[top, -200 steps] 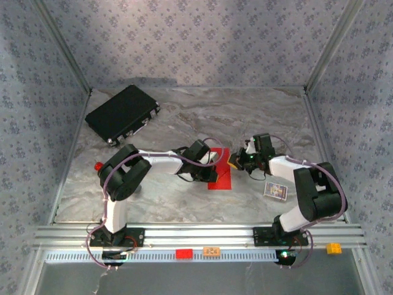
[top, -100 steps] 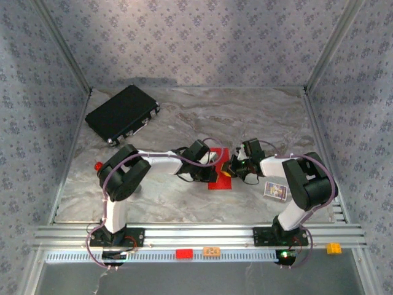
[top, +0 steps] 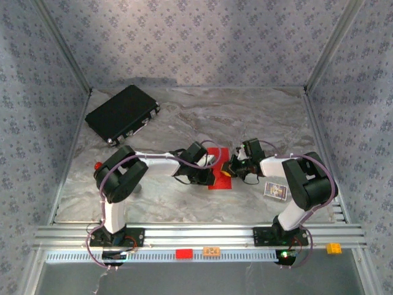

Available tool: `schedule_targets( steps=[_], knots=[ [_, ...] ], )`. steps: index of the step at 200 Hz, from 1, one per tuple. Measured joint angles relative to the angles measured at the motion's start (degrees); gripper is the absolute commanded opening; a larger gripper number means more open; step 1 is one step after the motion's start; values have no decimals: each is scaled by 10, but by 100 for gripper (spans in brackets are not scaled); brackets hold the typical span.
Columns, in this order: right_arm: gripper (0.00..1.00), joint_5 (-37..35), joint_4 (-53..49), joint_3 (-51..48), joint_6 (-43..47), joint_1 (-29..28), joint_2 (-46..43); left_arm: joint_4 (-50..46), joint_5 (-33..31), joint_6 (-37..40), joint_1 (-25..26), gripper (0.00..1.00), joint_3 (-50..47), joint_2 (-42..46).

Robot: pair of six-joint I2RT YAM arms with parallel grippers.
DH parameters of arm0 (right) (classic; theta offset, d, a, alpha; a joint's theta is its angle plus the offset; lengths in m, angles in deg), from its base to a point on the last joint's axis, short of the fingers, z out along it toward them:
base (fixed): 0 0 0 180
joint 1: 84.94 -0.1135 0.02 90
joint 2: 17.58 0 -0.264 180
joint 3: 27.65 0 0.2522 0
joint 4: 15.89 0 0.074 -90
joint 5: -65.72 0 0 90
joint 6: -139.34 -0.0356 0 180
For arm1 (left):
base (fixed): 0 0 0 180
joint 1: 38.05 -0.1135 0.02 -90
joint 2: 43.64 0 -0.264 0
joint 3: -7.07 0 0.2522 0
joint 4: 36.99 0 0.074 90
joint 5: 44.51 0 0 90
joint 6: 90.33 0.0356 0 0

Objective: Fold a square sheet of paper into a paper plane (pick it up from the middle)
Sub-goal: Fold the triangle a second time at the center of the table.

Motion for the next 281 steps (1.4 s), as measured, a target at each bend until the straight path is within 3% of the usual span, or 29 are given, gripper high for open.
schedule_targets(
  steps=[75, 118, 161, 195, 281],
  knots=[
    [0, 0, 3, -1, 0, 0, 0, -23, -4, 3, 0, 9, -23, 30],
    [0, 0, 5, -2, 0, 1, 0, -20, -5, -7, 0, 10, 41, 23],
    [0, -1, 9, -2, 0, 3, 1, -2, -1, -16, 0, 8, 95, -37],
    [0, -2, 11, -2, 0, 4, 2, -9, -2, -16, 0, 8, 96, -67],
    [0, -2, 13, -3, 0, 5, 2, -15, -6, -9, 7, 8, 58, -37]
  ],
)
